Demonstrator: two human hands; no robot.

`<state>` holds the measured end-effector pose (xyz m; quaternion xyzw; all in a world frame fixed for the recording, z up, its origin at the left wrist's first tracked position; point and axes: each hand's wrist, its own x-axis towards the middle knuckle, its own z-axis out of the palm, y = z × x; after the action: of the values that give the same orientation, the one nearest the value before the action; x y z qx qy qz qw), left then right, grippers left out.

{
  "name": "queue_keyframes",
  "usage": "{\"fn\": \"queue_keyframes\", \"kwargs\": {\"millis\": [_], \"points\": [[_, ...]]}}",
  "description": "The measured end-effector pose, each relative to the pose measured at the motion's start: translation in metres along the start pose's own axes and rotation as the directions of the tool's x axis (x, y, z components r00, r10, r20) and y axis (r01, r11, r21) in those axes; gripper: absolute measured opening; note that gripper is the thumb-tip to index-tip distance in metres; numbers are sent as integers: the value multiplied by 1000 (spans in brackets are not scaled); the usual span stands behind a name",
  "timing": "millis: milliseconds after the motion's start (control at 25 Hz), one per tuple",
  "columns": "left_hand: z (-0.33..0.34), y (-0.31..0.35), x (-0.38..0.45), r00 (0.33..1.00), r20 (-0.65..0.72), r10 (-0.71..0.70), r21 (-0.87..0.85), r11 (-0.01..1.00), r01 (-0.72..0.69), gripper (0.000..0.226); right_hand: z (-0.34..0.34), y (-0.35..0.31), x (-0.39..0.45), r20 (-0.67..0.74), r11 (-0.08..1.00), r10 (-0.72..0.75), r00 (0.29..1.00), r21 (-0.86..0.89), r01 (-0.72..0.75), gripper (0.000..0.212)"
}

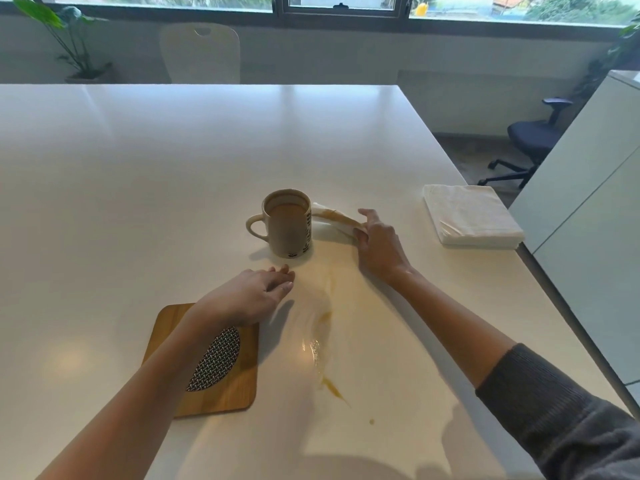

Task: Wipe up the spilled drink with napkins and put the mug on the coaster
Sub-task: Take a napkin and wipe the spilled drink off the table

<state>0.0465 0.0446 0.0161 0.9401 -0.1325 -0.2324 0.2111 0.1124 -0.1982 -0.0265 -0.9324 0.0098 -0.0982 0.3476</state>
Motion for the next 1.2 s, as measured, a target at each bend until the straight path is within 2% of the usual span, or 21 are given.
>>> {"fn": "queue_keyframes", "kwargs": {"millis": [160, 400, 600, 800, 1200], "points": [[2, 0, -2, 1000, -3, 26, 38, 999, -25, 49, 9, -17, -24, -34, 993, 108, 994, 53, -106, 46], [0, 2, -7, 1000, -21, 24, 85, 996, -22, 48, 13, -36, -61, -49, 993, 106, 993, 59, -103, 52], [-2, 1, -5, 1000, -18, 21, 75, 997, -20, 47, 14, -38, -80, -27, 998, 31, 999, 52, -29, 49], [-1, 1, -5, 999, -23, 24, 93, 995, -21, 50, 4, -41, -95, 70, 995, -65, 995, 79, 60, 48], [2, -2, -5, 999, -38, 4, 77, 997, -1, 55, -8, -39, -136, 276, 968, -249, 928, 80, 236, 43]]}}
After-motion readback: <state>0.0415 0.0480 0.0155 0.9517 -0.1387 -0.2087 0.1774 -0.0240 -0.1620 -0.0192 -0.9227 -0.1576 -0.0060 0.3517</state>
